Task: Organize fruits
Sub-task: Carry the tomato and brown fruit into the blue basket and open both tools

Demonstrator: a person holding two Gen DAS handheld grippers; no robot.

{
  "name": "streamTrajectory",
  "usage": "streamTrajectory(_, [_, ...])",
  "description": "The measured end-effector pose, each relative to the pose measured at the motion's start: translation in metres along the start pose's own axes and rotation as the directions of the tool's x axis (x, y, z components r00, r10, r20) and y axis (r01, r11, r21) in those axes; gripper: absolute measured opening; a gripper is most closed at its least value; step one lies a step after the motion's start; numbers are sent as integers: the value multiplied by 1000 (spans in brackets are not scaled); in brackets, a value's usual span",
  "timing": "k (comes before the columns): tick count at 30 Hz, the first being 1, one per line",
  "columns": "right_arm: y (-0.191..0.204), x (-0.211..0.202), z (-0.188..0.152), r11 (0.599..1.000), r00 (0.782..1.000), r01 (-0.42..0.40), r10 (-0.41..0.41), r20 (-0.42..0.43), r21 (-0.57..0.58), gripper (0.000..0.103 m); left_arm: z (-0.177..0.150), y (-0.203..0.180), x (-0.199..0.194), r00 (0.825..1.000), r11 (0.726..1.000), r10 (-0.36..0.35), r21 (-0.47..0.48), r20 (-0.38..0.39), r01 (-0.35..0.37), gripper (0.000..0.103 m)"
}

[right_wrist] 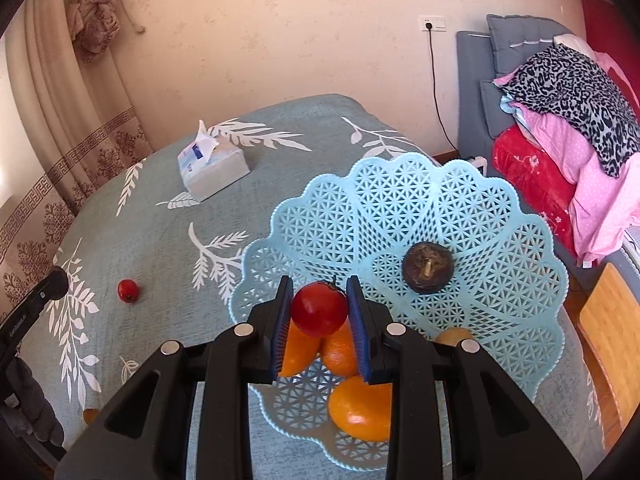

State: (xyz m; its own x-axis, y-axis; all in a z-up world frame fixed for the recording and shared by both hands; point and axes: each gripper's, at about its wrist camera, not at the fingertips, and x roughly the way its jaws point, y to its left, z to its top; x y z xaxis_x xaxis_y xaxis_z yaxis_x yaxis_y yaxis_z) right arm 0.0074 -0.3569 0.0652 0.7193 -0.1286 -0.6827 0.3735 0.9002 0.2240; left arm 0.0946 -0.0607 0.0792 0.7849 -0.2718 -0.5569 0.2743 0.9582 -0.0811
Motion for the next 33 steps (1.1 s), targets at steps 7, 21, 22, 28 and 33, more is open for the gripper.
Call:
streamTrajectory(7, [-23,-13,1,998,999,15,-17,38,53,44,-2,-12,-2,1000,999,-15,31,4,15,38])
streamTrajectory(21, [-24,-41,2,996,980,92,-87,179,-19,59,-5,-60,-10,995,992,-95,78,-24,97,38])
streamTrajectory(22, [-26,-42,3,995,978,98,-92,185,-19,59,-6,-67,-8,993,990,-109,82,-35,111,38])
streamTrajectory(28, [-39,-47,5,989,962,149,-143,233,-7,62,-10,-122,4,977,970,-191,131,-97,203,38])
streamTrajectory(33, [-45,-49,7,984,955,176,-164,245,-25,65,-9,-167,12,954,944,-267,160,-138,287,38])
